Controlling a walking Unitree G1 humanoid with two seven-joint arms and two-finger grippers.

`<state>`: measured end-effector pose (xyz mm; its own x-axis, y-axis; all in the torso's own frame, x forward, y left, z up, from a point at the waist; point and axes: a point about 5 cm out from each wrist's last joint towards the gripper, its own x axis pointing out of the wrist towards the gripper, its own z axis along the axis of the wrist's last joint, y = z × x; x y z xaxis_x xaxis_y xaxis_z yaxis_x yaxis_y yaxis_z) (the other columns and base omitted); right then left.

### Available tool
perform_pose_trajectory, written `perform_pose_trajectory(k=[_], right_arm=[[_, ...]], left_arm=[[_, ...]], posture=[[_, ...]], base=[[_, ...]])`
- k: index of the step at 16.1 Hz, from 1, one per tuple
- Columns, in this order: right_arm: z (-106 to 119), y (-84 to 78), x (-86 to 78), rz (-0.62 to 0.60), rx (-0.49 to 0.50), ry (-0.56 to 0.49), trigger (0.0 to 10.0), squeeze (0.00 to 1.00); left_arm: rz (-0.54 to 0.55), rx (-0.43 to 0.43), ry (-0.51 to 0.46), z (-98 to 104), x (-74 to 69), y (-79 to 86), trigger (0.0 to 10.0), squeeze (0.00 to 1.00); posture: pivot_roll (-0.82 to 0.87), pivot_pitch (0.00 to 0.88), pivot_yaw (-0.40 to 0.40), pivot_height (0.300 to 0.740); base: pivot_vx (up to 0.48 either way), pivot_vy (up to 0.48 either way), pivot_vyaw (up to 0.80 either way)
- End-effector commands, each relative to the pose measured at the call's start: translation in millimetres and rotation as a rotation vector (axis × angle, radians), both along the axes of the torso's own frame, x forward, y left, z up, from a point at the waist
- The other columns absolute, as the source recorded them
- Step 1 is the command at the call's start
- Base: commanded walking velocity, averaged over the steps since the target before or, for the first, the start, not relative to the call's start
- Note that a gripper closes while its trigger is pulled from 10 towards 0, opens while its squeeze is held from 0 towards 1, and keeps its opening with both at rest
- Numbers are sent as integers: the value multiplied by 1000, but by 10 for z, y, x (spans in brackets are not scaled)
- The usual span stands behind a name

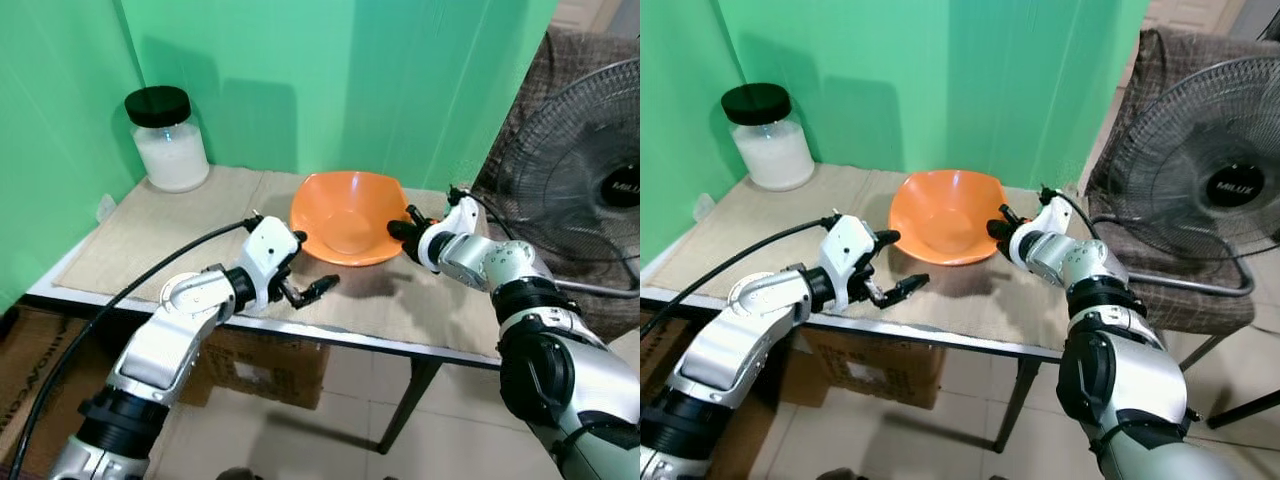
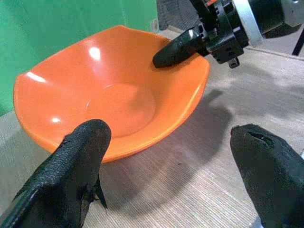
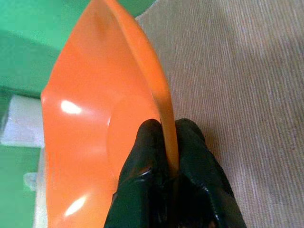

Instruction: Setting the table

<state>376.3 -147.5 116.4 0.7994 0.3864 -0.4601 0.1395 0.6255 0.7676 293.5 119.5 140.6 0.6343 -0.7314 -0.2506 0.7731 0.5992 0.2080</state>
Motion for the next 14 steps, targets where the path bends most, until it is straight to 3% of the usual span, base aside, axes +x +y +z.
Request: perform_pose_trajectory(k=[1, 3, 5, 6, 8, 10, 11, 12, 14], right_arm=[[121, -6, 54, -21, 25, -54, 0, 0], [327, -74, 100, -41, -37, -225, 0, 0], [609, -150, -14, -41, -256, -499, 0, 0], [659, -162, -66, -45, -273, -534, 0, 0], [827, -219, -284, -88, -287, -639, 0, 0], [987, -267, -618, -106, -399, -764, 0, 0], [1045, -252, -769, -86, -455, -807, 824, 0], [1083, -255, -881, -88, -518, -827, 10000, 0], [1121, -270, -1125, -100, -614, -882, 10000, 0]], left_arm=[[13, 12, -38, 73, 60, 24, 10000, 0], [80, 12, -88, 121, 143, 63, 10000, 0], [171, -19, -156, 199, 213, 121, 10000, 0], [185, -32, -166, 215, 216, 123, 10000, 0], [244, -75, -212, 275, 218, 120, 10000, 0], [311, -173, -251, 366, 155, 67, 10000, 0], [319, -198, -251, 369, 117, 42, 10000, 0], [343, -187, -257, 350, 104, 58, 10000, 0], [426, -202, -248, 307, 28, 111, 10000, 0]], posture=[[-11, 0, 14, 740], [-20, 0, 33, 740], [-36, 0, 49, 740], [-37, 0, 50, 740], [-44, 0, 51, 740], [-44, 0, 47, 740], [-31, 0, 34, 740], [-19, 0, 20, 740], [-29, 0, 17, 740]], base=[[0, 0, 0], [0, 0, 0], [0, 0, 0], [0, 0, 0], [0, 0, 0], [0, 0, 0], [0, 0, 0], [0, 0, 0], [0, 0, 0]])
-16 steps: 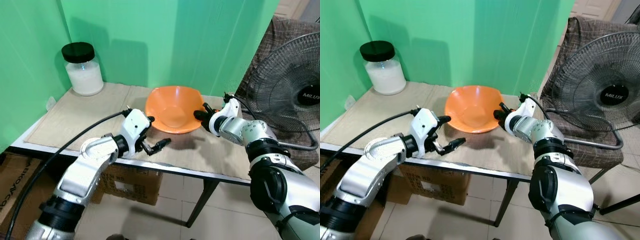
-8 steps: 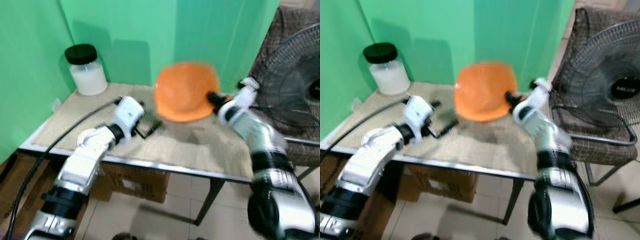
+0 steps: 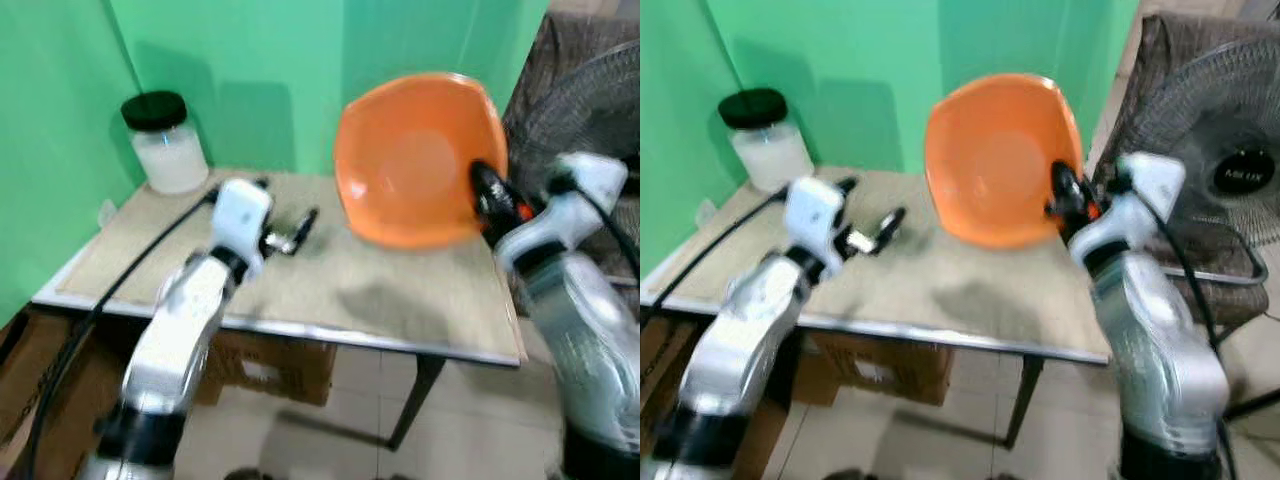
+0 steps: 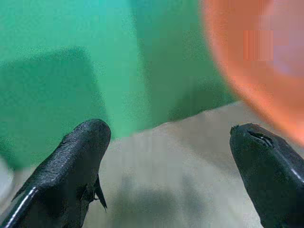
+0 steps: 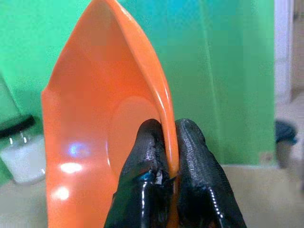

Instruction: Setting the table

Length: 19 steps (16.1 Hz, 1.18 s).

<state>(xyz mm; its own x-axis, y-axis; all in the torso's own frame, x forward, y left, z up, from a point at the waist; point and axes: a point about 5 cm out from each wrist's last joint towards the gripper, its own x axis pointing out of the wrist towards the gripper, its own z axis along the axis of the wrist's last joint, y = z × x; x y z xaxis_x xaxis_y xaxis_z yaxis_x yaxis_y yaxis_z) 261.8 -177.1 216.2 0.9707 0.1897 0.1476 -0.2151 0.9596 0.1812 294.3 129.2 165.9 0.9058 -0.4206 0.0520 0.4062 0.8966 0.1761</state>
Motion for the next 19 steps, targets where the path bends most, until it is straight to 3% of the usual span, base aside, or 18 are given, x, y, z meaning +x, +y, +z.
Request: perform_pose_trajectory(k=[1, 3, 5, 8, 16, 19], right_arm=[[116, 30, -58, -8, -36, -62, 10000, 0], [29, 44, -196, -49, -108, -50, 10000, 0], [6, 76, -230, -55, -132, -47, 10000, 0], [76, 109, -180, -112, -149, -101, 10000, 0], [84, 177, -159, -88, -153, -111, 10000, 0], [76, 183, -139, -92, -160, -108, 10000, 0]], left_arm=[[36, -6, -11, 53, -16, 30, 10000, 0], [111, -12, -35, 92, -47, 43, 10000, 0], [143, -15, -35, 91, -52, 51, 10000, 0], [191, -23, -32, 94, -61, 55, 10000, 0], [229, -68, -5, 101, -62, 46, 10000, 0], [210, -109, 17, 120, -39, 28, 10000, 0]], posture=[[-38, 0, 14, 740], [-16, 0, -7, 740], [-12, 0, -16, 740], [-12, 0, -30, 740], [-2, 0, -37, 740], [-1, 0, -37, 740]], base=[[0, 0, 0], [0, 0, -400], [0, 0, -800], [0, 0, -800], [0, 0, -800], [0, 0, 0]])
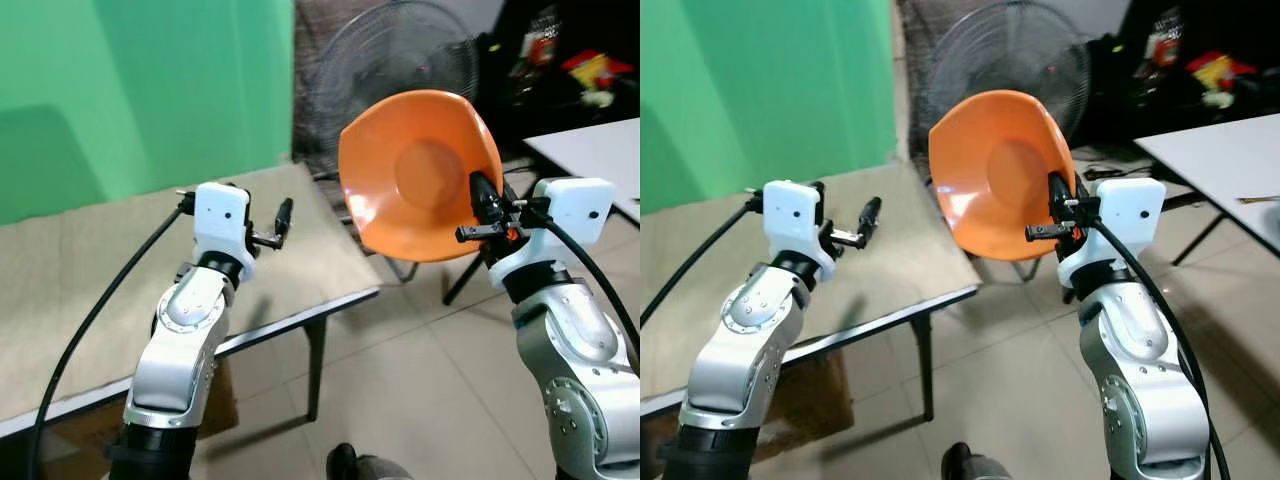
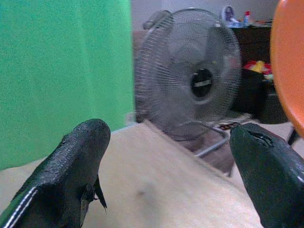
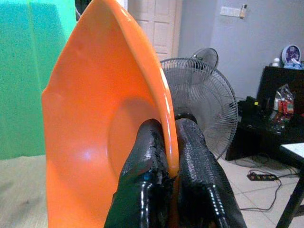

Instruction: Setting the table

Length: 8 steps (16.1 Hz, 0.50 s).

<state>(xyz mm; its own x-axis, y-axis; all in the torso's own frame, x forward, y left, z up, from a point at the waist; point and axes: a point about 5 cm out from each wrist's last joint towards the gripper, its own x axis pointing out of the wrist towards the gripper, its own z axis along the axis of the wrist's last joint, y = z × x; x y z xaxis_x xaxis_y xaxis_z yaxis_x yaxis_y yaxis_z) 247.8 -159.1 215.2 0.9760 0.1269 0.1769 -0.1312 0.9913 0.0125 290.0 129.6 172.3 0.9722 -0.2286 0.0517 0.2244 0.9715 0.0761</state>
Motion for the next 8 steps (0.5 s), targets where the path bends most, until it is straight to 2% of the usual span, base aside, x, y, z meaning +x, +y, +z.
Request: perform_pose_trajectory(k=[1, 3, 6, 8], right_arm=[[78, 7, -2, 2, -2, -48, 10000, 0], [63, 6, -4, -3, -6, -40, 10000, 0], [21, -1, -5, -15, -20, -16, 10000, 0], [-5, 4, 13, -26, -41, 1, 10000, 0]], left_arm=[[-2, 2, -25, 72, 3, 2, 10000, 0], [40, -38, -4, 47, 11, 15, 10000, 0], [57, -34, 6, 26, 11, 7, 10000, 0], [63, 0, -2, 32, 16, 15, 10000, 0]], posture=[[-2, 0, -35, 740], [-6, 0, -33, 740], [-9, 0, -31, 740], [-9, 0, -32, 740]], base=[[0, 0, -800], [0, 0, -800], [0, 0, -800], [0, 0, -800]])
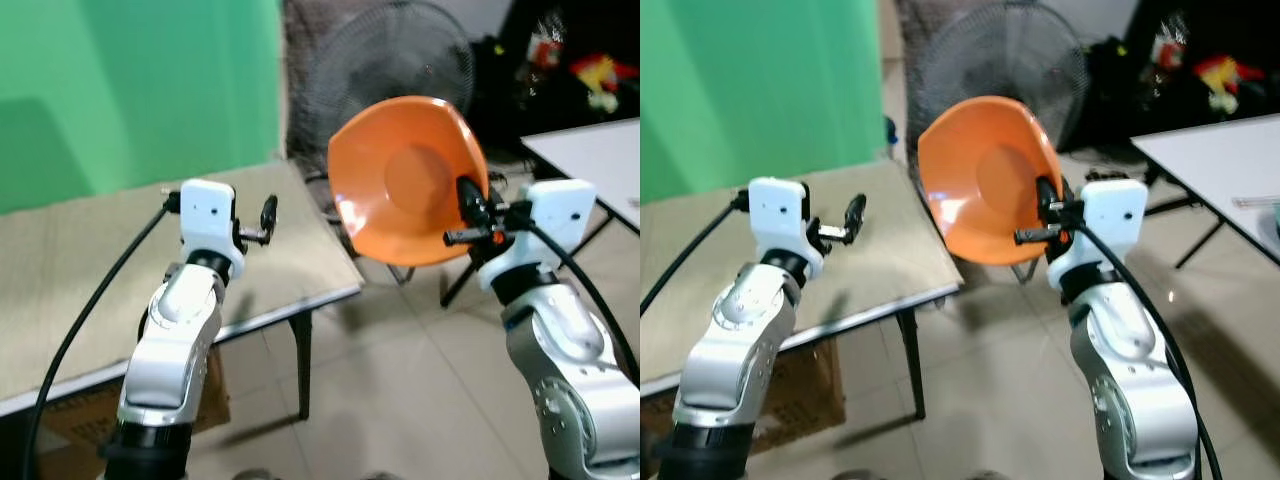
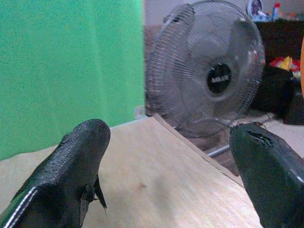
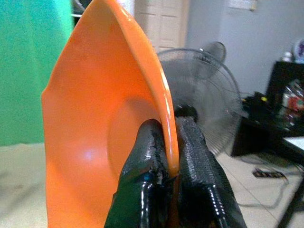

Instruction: Setting the table

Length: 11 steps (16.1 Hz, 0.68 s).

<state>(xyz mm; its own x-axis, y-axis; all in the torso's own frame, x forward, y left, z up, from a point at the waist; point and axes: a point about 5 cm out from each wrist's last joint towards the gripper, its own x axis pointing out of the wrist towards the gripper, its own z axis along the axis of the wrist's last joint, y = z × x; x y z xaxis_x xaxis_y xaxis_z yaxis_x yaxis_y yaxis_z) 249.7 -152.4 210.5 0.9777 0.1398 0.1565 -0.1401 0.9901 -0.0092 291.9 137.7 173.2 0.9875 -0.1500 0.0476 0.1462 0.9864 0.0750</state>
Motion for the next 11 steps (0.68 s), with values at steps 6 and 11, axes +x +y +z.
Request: perform_pose_trajectory(k=[6, 11], right_arm=[[-20, -100, 16, -80, -22, 1, 10000, 0], [-52, -110, 26, -99, 9, 17, 10000, 0]], left_arm=[[-10, 25, -16, 46, 15, -54, 10000, 0], [-19, 41, -19, 62, 49, -52, 10000, 0]], posture=[[6, 0, -31, 740], [6, 0, -22, 740]], base=[[0, -261, -150], [0, -448, -195]])
